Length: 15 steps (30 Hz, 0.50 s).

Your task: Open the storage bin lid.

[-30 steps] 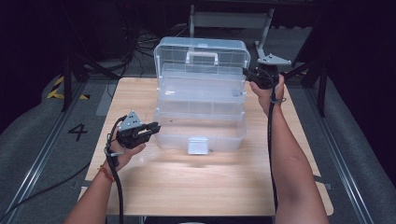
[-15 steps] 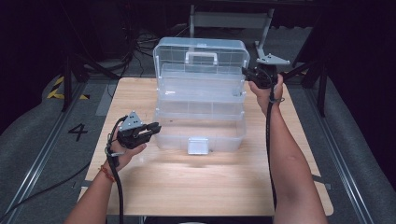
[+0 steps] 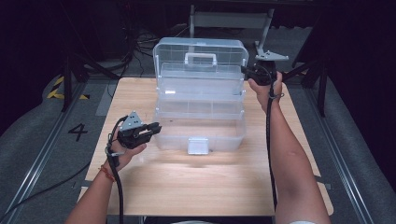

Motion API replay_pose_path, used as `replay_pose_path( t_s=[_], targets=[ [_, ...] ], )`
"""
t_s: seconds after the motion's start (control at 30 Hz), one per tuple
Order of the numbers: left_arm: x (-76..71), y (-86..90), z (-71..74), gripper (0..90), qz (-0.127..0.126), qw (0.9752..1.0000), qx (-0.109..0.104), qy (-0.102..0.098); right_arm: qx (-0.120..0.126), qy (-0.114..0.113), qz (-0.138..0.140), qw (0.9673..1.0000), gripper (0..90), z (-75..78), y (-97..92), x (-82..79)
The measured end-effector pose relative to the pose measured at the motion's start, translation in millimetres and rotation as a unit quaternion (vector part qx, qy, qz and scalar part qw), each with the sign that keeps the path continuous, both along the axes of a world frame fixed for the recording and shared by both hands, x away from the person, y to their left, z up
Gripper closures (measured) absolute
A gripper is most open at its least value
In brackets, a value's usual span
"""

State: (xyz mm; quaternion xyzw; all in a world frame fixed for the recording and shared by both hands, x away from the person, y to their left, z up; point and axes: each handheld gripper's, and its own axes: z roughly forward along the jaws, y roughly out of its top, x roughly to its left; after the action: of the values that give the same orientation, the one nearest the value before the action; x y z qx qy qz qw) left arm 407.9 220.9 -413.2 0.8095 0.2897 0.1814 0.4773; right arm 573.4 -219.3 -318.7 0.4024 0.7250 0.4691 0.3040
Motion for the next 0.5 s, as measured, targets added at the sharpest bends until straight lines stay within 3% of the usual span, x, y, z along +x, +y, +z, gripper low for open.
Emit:
replay_pose_path(
  t_s=[0.5],
  targets=[
    [-1.4, 0.1, -0.3, 77.0, 0.0, 1.0, -0.003, 0.001, -0.001, 0.034, 0.003, 0.9994, 77.0, 3.6, 2.5, 17.6]
  ],
)
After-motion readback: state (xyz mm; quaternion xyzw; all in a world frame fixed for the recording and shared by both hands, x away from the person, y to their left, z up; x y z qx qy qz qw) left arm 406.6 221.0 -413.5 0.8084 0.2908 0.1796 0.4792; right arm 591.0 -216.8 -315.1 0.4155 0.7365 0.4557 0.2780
